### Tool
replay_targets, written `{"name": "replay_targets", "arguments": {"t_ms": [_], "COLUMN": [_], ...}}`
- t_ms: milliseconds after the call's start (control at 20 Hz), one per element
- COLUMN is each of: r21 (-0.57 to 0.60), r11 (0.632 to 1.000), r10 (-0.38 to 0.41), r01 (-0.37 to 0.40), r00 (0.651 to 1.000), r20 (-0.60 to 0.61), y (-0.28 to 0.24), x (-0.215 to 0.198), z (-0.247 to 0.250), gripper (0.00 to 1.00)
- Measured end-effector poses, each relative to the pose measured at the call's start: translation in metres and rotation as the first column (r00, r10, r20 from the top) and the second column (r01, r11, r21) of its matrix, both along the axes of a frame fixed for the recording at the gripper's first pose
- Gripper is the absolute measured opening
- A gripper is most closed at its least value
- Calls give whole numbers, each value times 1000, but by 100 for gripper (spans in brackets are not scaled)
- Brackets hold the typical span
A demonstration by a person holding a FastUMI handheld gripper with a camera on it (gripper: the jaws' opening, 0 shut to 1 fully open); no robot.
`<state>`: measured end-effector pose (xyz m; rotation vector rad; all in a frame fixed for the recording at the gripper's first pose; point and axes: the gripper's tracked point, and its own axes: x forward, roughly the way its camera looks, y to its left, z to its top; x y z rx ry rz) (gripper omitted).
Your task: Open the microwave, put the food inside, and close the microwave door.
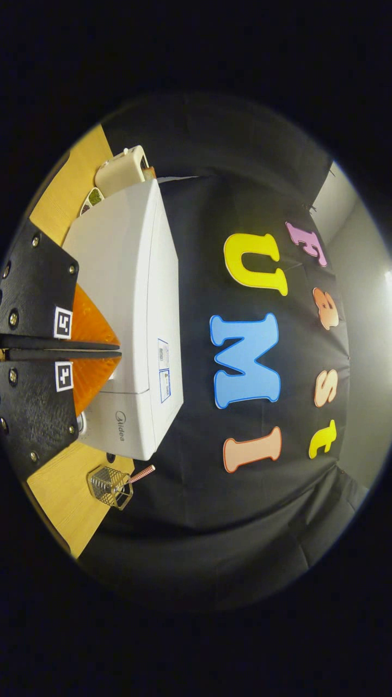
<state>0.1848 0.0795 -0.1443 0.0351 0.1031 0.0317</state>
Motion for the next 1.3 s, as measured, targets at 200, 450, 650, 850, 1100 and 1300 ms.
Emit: {"name": "replay_targets", "arguments": {"t_ms": [200, 450, 650, 850, 1100, 1300], "r21": [34, 9, -20, 15, -18, -31], "r11": [999, 999, 998, 997, 999, 999], "r10": [-34, 39, 55, 68, 34, 23], "r01": [33, -39, -54, -70, -32, -20], "r00": [999, 999, 996, 990, 989, 991], "r20": [28, 15, 75, 123, 141, 131], "y": [-15, -9, -10, -14, -38, -56], "x": [-29, -65, -91, -113, -127, -131], "z": [41, 95, 145, 186, 201, 191], "gripper": [1, 98, 98, 98, 98, 98]}}
